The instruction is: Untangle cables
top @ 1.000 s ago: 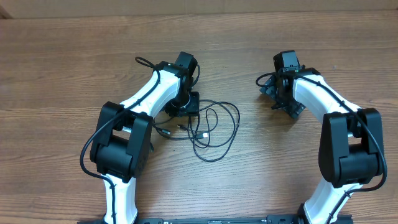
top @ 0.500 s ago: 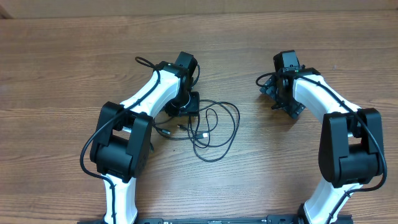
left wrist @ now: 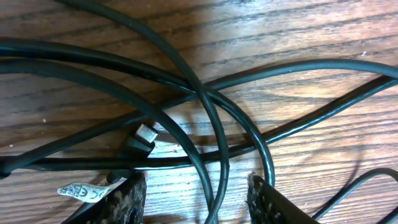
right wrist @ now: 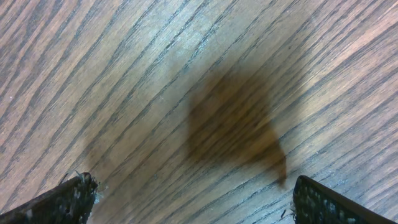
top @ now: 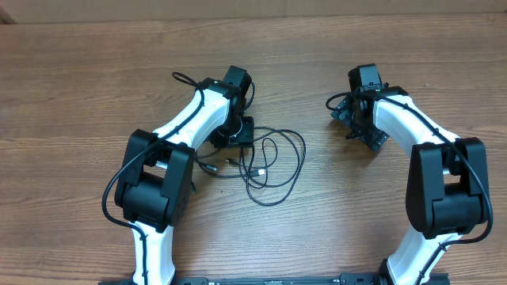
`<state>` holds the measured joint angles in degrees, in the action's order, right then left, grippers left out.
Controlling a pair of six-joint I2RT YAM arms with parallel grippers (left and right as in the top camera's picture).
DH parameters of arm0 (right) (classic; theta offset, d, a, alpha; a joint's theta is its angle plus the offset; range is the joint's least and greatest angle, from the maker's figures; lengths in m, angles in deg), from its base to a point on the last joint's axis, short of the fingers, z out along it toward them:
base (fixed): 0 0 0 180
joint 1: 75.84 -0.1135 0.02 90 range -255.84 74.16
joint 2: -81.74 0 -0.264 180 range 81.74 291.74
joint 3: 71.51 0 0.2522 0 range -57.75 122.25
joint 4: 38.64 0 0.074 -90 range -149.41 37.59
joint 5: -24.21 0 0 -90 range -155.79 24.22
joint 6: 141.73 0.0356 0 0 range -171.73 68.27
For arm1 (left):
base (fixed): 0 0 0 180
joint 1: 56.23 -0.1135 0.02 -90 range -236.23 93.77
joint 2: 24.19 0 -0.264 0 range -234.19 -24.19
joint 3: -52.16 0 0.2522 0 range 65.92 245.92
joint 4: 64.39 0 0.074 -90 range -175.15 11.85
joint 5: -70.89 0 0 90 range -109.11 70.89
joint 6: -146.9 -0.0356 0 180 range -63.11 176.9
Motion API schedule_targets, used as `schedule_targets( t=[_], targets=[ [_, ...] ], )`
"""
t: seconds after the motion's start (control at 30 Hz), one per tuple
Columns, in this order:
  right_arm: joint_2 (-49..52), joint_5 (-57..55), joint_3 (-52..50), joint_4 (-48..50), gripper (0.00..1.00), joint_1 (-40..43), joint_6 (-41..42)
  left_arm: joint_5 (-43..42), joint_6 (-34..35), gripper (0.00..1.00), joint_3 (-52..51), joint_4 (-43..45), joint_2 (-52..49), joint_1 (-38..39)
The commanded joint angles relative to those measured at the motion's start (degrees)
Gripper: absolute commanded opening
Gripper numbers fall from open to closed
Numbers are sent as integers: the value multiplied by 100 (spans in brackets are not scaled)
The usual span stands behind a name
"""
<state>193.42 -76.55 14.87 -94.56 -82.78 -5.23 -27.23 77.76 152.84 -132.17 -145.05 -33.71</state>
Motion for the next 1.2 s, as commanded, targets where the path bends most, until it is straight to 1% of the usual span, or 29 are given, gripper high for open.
schedule_targets(
  t=[0.0, 0.43, 0.53, 0.67, 1.17],
  targets=[
    [-61, -48, -26, 13, 100, 4, 17, 114, 57, 54, -57, 7, 188, 50],
    [-61, -48, -26, 13, 100, 4, 17, 122, 55, 54, -57, 9, 188, 50],
    [-61, -48, -26, 13, 100, 4, 17, 125, 55, 58, -57, 9, 188, 50],
    [-61, -48, -26, 13, 100, 4, 17, 125, 55, 59, -57, 11, 188, 50],
    [-61, -48, -26, 13, 100, 4, 17, 125, 55, 60, -57, 7, 188, 50]
  ],
)
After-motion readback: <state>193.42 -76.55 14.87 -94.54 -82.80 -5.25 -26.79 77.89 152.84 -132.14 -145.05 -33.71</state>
